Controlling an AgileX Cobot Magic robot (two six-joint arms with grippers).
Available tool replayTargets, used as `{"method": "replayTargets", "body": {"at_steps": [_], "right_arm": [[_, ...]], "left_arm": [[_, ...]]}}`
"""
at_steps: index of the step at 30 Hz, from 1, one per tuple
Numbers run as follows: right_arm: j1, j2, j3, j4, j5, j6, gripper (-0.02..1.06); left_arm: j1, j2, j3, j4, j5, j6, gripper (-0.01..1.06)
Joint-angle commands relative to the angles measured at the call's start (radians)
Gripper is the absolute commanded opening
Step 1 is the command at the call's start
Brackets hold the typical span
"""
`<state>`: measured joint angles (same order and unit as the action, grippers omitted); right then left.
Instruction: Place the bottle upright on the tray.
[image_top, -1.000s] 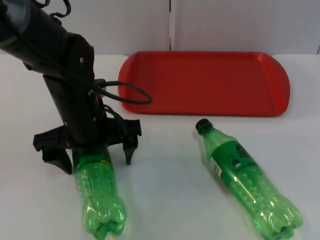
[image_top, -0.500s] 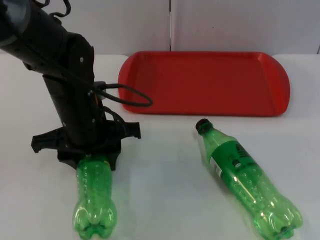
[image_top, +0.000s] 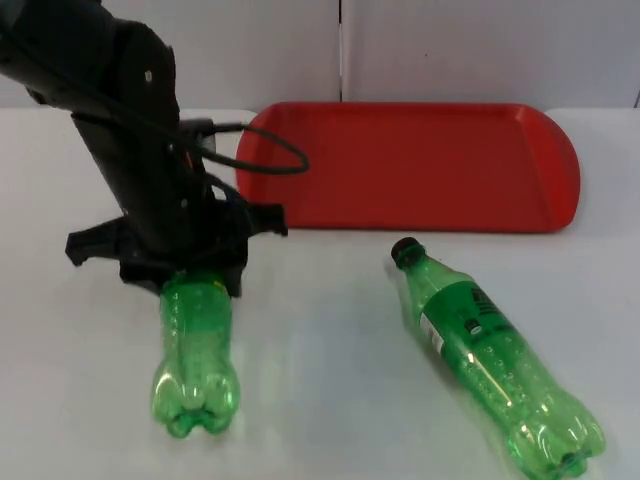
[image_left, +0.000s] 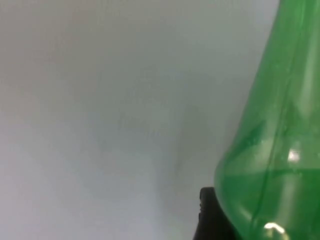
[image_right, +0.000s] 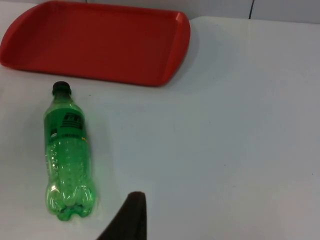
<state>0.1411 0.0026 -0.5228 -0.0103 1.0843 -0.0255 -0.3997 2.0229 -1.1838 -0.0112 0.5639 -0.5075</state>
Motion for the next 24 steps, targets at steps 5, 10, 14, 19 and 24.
{"method": "replayTargets", "body": {"at_steps": [5, 10, 14, 19, 24], "right_arm": [[-0.006, -0.003, 0.006, -0.002, -0.008, -0.012, 1.05], [-0.006, -0.003, 0.006, -0.002, -0.008, -0.012, 1.05], [-0.006, -0.003, 0.006, -0.002, -0.008, -0.012, 1.05], [-0.006, -0.003, 0.006, -0.002, -0.008, -0.012, 1.05], [-0.006, -0.003, 0.006, -0.002, -0.008, -0.012, 1.05]], "left_arm": [[0.001, -0.129, -0.002, -0.013, -0.139, 0.046, 0.00], [0.001, -0.259, -0.002, -0.013, -0.343, 0.097, 0.00], [0.001, -0.321, -0.002, 0.003, -0.477, 0.111, 0.00], [0.001, -0.374, -0.002, 0.097, -0.643, 0.111, 0.00], [0.001, -0.378, -0.002, 0.250, -0.828, 0.111, 0.00]]}}
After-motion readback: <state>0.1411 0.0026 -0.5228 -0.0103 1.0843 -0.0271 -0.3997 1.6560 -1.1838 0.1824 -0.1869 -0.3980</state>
